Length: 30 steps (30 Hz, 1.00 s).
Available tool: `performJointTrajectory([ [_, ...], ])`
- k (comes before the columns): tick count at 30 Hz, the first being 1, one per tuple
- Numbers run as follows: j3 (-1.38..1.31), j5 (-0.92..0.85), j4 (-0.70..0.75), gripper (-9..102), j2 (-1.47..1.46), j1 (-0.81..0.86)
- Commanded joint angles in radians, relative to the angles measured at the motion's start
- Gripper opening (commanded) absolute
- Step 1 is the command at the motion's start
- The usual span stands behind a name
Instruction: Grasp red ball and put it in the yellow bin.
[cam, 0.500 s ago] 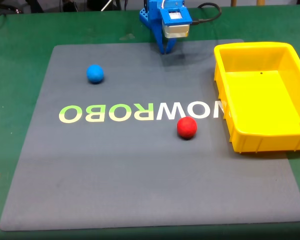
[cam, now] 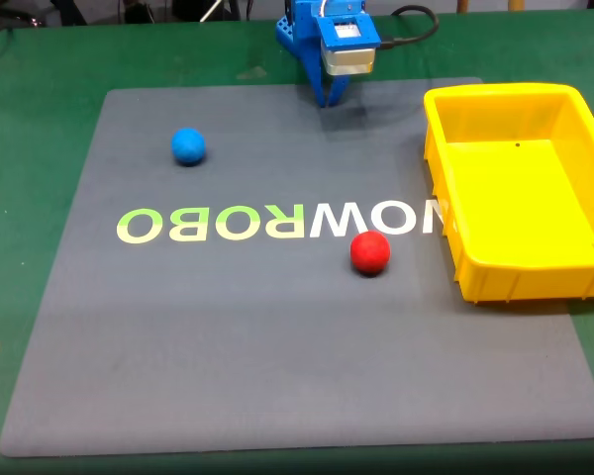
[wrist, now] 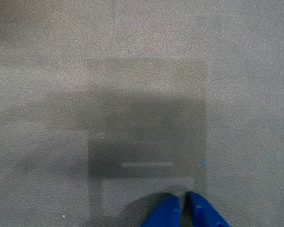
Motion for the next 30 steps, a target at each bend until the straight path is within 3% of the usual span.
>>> performJointTrajectory([
  [1,0.032,0.012,0.005,0,0.017,-0.009],
  [25,0.032,0.008,-0.009,0,0.017,-0.009],
  [26,0.031,0.011,-0.038,2,0.015,-0.002],
  [28,0.009,0.044,-0.160,19,0.002,0.023],
  [30,-0.034,0.055,-0.305,29,-0.049,0.037],
])
